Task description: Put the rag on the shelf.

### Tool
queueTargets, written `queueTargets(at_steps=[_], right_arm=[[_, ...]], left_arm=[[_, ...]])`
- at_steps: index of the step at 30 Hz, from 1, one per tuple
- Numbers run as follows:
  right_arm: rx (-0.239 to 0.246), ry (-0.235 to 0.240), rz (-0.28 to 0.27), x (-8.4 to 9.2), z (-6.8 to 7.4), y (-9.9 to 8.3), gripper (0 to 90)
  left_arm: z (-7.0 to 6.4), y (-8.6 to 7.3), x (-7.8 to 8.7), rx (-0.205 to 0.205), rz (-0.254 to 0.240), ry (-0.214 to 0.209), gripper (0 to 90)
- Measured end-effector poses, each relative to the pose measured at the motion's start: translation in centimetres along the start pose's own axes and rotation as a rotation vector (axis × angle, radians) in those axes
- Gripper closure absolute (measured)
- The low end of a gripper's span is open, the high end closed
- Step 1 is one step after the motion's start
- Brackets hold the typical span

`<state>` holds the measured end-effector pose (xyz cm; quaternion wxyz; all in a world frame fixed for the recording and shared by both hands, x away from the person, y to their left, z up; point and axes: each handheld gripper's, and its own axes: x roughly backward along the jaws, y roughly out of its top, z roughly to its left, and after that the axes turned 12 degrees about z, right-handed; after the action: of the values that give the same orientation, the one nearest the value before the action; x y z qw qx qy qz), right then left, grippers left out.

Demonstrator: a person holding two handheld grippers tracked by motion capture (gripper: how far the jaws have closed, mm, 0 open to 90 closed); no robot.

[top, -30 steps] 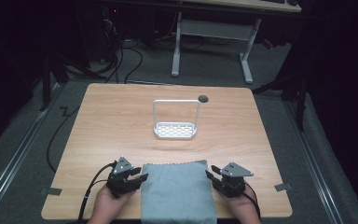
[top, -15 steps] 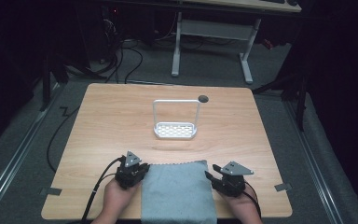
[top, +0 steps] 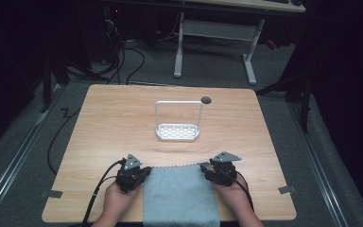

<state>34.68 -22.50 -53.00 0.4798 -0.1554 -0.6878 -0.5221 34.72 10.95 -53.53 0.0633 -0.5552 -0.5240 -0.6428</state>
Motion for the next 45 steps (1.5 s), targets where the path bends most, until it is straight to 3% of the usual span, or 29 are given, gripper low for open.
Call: queueTargets(at_steps=[3, 11, 16, 22, 35, 45], right_arm=[[0.013, -0.008, 0.019, 0.0, 0.5, 0.3, 59.6], [0.036, 0.002, 0.005, 0.3, 1.5, -0.2, 87.0], [0.033, 0.027, -0.019, 0.5, 1.3, -0.5, 88.3], [0.024, 0.034, -0.076, 1.2, 1.3, -0.9, 88.3], [0.023, 0.016, -0.191, 3.1, 1.7, -1.0, 88.3], [0.037, 0.003, -0.296, 5.0, 2.0, -0.5, 88.3]], left_arm=[[0.1, 0.0, 0.0, 0.004, 0.002, -0.014, 88.6], [0.2, 0.1, 0.0, 0.007, 0.007, -0.027, 88.6], [0.4, 0.2, 0.1, 0.021, 0.004, -0.04, 88.7], [0.5, 0.2, 0.8, 0.018, -0.044, -0.058, 88.8], [0.3, 0.2, 2.6, 0.028, -0.177, -0.065, 88.8], [-0.3, 0.4, 4.7, 0.006, -0.294, -0.037, 88.9]])
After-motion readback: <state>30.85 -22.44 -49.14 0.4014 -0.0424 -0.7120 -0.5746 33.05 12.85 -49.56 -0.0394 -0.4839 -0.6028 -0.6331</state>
